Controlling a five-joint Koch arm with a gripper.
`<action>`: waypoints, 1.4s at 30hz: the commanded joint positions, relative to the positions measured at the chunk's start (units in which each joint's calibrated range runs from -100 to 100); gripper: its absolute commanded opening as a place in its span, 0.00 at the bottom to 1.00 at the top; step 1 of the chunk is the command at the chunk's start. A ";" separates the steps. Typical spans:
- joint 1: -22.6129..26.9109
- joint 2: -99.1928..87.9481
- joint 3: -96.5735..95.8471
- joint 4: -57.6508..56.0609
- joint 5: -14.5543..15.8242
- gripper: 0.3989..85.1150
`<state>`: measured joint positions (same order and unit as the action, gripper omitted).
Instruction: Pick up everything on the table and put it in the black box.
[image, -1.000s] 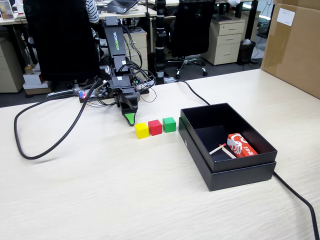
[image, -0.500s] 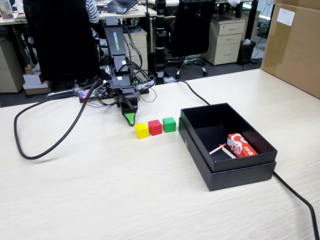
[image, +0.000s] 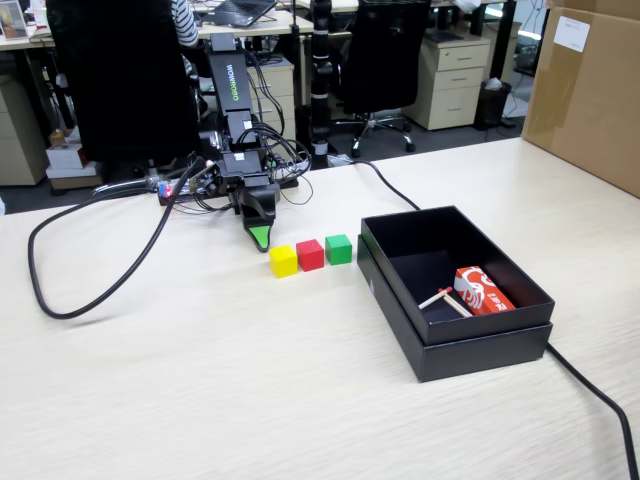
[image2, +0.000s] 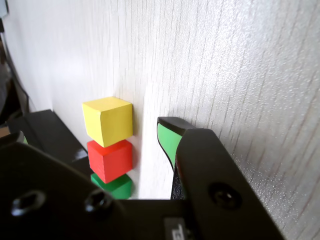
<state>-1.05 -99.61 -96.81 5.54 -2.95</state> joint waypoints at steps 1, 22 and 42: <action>0.00 0.07 -0.93 -2.21 -0.15 0.59; -0.15 2.82 20.11 -30.46 1.47 0.56; 1.07 50.90 77.40 -75.64 2.39 0.52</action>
<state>0.07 -52.62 -24.14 -68.18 -0.42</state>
